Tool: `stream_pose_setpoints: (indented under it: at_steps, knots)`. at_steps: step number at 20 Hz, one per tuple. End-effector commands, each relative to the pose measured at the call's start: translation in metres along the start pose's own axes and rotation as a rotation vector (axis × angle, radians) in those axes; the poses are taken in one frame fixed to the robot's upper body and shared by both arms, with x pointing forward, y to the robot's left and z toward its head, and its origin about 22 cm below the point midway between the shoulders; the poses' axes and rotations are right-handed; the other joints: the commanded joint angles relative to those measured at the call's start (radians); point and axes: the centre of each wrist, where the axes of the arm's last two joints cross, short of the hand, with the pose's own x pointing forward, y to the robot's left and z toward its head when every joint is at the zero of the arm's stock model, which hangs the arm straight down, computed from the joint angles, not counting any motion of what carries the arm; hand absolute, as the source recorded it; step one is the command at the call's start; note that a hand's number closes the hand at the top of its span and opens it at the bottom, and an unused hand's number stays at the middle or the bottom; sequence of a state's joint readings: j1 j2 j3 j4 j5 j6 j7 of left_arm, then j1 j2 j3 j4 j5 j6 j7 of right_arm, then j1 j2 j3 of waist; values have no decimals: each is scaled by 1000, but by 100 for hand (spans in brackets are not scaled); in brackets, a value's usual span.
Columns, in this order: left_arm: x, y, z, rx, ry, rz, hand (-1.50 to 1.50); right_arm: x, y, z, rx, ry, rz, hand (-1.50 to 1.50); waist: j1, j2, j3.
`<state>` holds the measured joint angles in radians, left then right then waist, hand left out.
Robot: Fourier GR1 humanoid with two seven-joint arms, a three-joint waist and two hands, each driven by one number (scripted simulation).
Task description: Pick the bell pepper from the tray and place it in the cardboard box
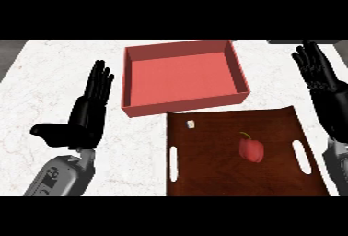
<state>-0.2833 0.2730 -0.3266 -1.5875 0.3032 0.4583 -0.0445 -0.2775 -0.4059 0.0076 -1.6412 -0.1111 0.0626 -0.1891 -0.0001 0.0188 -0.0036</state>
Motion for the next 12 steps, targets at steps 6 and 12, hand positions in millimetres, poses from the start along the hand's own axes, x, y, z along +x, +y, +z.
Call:
stream_pose_setpoints:
  at_steps: [6,12]
  knots:
    - [-30,162,21,249,258,-624,0,-40,20,61,60,276,-142,-150,1,-11,7]
    - [-48,159,42,226,354,-613,0,-63,-3,126,181,249,234,-150,-11,-17,7]
